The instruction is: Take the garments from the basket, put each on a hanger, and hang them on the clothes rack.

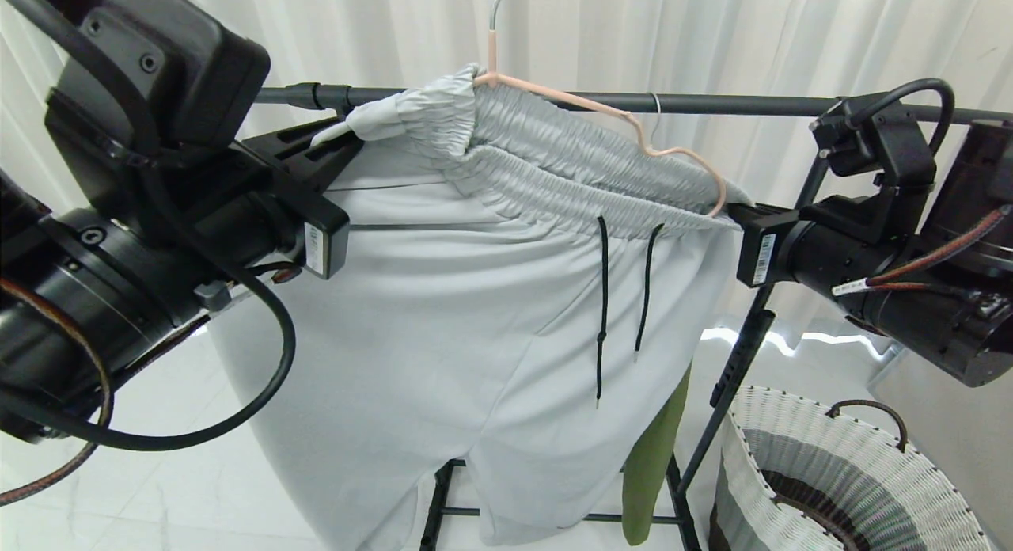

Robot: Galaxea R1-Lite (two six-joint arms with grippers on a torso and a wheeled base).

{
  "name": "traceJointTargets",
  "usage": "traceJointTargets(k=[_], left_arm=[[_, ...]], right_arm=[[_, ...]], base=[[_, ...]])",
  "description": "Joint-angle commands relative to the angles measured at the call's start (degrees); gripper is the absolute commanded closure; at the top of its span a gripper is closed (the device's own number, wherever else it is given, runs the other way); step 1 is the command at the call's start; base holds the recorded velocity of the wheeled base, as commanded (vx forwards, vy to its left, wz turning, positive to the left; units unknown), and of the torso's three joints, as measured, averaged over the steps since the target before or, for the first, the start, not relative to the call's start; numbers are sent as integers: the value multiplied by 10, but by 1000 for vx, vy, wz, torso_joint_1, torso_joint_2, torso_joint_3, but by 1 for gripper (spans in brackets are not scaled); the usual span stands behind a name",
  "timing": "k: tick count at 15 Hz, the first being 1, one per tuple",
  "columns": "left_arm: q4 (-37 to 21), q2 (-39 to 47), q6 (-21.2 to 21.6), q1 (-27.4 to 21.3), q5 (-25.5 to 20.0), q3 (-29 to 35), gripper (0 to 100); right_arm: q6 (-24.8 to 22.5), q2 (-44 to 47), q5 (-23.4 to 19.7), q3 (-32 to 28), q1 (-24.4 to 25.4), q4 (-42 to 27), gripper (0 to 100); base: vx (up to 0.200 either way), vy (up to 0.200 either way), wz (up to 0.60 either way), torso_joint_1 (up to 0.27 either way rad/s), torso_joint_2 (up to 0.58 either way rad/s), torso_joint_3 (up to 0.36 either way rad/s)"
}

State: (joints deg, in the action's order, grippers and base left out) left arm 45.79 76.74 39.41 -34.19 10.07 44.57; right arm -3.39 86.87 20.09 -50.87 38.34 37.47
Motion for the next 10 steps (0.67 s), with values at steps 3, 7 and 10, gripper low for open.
traceJointTargets(k=[3,7,10], left_arm=[[0,-16,30,3,-30,-42,100],[0,-10,33,5,-41,-50,100],[-1,-14,33,8,-46,-77,100]], right_arm=[[-14,-5,-1,-1,0,1,100],[-49,-5,-30,-1,0,31,100],[-73,-5,-45,-5,-7,33,100]], base=[[0,0,0,0,0,0],[0,0,0,0,0,0],[0,0,0,0,0,0]])
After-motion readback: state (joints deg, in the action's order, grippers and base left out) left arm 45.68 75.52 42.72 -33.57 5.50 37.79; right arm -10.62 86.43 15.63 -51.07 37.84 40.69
